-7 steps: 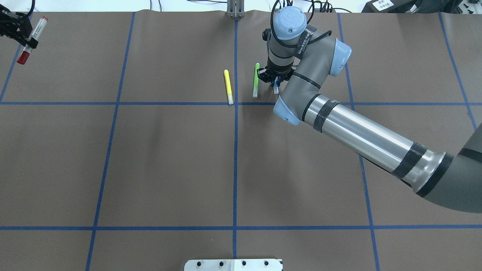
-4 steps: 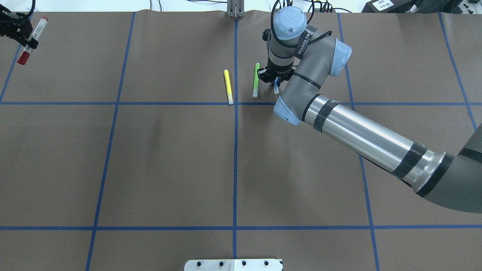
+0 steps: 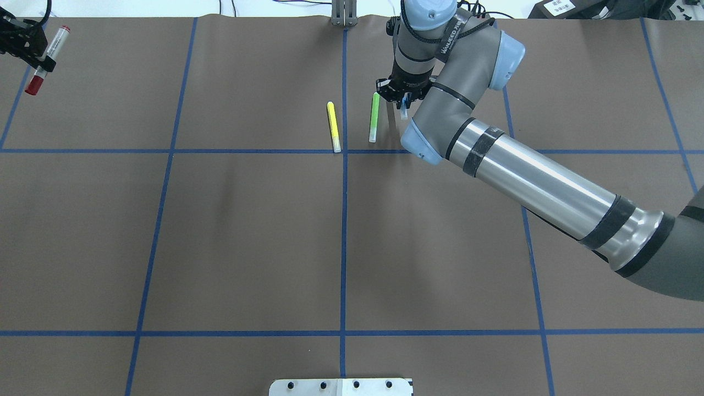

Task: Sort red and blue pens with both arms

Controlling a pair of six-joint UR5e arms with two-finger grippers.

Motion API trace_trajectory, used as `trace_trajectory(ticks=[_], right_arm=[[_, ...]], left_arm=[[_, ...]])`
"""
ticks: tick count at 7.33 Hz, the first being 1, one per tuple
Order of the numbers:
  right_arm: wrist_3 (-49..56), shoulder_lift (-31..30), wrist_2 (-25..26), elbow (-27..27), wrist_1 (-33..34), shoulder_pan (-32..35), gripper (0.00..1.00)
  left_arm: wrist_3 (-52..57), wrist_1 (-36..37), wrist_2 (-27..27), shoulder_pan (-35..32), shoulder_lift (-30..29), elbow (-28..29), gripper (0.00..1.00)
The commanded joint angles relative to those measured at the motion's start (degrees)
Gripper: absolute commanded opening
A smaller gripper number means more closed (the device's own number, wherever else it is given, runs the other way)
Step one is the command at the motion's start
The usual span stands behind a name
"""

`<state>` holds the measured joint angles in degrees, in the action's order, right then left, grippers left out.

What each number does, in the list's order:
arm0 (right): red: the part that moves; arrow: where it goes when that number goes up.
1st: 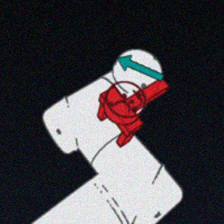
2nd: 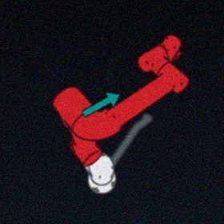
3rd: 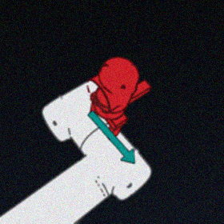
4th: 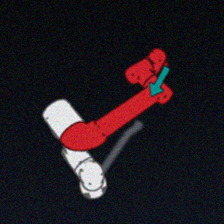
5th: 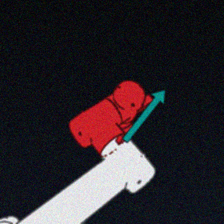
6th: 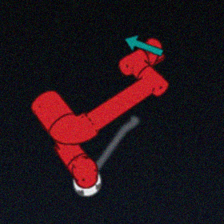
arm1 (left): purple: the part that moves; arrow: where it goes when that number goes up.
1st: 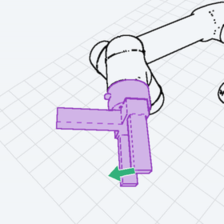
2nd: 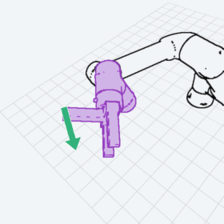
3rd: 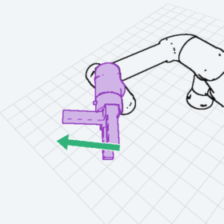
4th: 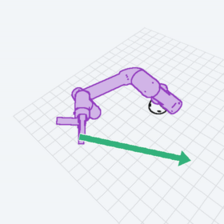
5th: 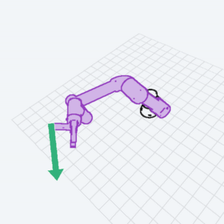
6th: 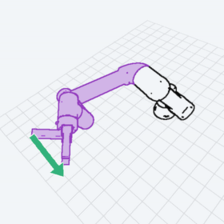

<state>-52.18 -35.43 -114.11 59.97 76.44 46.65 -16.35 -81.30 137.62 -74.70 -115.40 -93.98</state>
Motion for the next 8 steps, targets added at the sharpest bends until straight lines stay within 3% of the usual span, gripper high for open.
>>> trace_trajectory(ticks=[1, 2, 6, 8], right_arm=[[0.93, -4.97, -0.41, 10.55, 8.77, 2.29, 0.0], [3.12, -9.09, -1.98, 15.22, 11.42, 4.39, 0.0], [38.89, -28.16, -3.57, 36.57, 33.18, 17.29, 0.0], [45.14, -39.83, -9.53, 46.32, 40.86, 22.67, 0.0]], left_arm=[[0.87, 0.0, -0.07, -0.36, 1.39, -1.02, 0.0], [2.36, 0.0, -0.33, -0.62, 1.93, -1.2, 0.0], [5.36, 0.0, -0.59, -2.38, 7.53, -5.58, 0.0], [5.36, 0.0, -0.59, -2.38, 9.05, -7.26, 0.0]])
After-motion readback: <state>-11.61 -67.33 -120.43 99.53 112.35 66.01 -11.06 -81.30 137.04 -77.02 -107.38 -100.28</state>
